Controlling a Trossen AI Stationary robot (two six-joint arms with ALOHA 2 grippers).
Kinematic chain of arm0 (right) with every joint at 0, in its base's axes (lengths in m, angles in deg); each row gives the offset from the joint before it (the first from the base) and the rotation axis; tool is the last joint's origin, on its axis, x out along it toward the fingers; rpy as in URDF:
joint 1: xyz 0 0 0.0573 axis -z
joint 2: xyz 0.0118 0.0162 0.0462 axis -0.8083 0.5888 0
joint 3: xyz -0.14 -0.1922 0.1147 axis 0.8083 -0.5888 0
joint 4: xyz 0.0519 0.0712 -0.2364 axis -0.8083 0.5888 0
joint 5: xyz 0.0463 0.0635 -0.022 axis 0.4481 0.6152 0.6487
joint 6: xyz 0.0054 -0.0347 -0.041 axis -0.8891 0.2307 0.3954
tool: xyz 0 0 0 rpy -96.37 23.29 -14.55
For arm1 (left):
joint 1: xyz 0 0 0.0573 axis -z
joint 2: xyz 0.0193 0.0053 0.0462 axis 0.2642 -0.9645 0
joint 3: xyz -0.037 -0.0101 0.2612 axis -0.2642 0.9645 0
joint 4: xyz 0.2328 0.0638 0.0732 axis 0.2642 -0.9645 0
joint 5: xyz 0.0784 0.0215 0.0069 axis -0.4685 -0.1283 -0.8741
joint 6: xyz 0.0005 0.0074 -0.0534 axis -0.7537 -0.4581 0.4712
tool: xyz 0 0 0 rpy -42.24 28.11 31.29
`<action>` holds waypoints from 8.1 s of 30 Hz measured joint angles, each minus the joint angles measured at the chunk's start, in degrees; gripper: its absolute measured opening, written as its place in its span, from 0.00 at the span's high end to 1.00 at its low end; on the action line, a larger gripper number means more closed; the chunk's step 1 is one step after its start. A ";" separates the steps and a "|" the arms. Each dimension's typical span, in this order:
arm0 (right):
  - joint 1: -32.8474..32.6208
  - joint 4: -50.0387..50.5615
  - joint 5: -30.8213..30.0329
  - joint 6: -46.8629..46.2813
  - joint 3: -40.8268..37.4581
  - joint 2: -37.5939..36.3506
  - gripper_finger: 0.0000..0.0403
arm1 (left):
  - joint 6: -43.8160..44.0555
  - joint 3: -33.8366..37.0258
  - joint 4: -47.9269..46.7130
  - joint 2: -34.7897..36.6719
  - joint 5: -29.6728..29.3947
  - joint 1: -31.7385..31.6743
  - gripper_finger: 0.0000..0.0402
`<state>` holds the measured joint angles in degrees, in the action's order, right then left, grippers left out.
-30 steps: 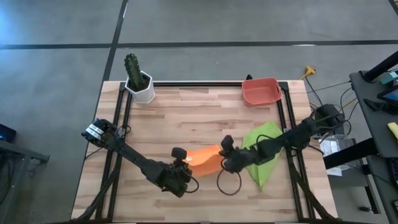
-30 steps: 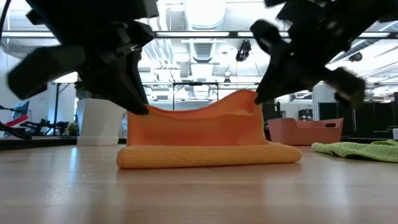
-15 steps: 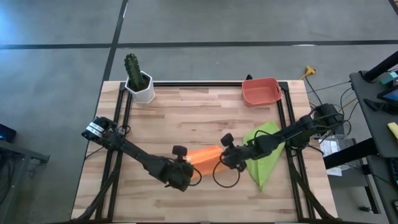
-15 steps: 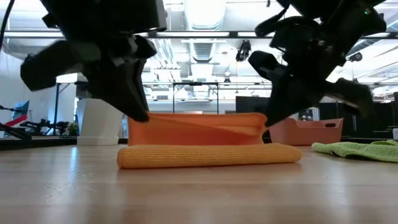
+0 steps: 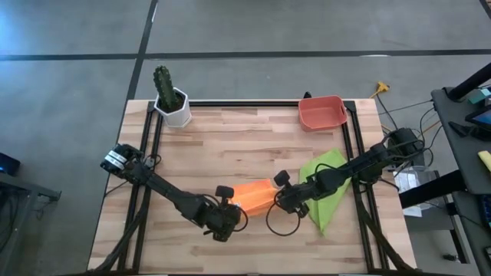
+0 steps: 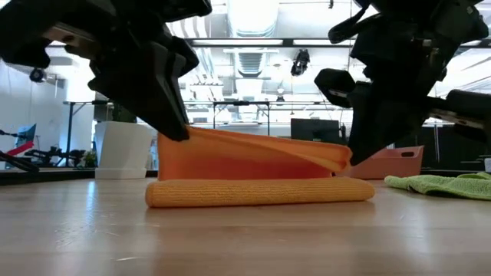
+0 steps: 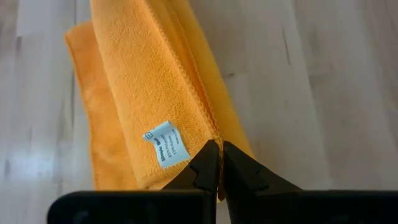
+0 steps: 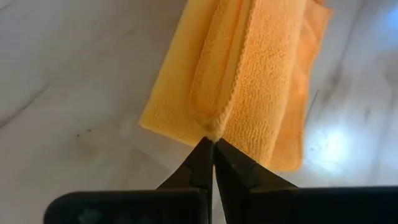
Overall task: Roll microfiber towels into tight, uniform cylinder then place into a basket
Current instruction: Fold the orange microfiber cloth, then roll the orange microfiber cloth
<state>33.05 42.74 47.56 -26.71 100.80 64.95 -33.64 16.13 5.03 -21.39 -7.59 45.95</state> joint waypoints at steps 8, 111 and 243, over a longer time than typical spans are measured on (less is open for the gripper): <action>0.19 0.73 2.10 -1.61 -0.47 0.26 0.98 | 1.17 1.72 -0.38 -1.44 2.87 0.28 1.00; -13.33 -13.80 -18.97 -8.73 1.01 9.17 0.75 | -1.46 0.74 4.26 -1.09 -1.78 -1.31 0.76; -6.86 -13.37 -1.75 3.33 -2.61 8.02 0.94 | -32.16 5.40 4.27 -4.71 -4.73 2.49 0.98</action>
<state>26.19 29.36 45.82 -23.39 98.20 72.97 -65.80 21.53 9.30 -26.10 -12.32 48.44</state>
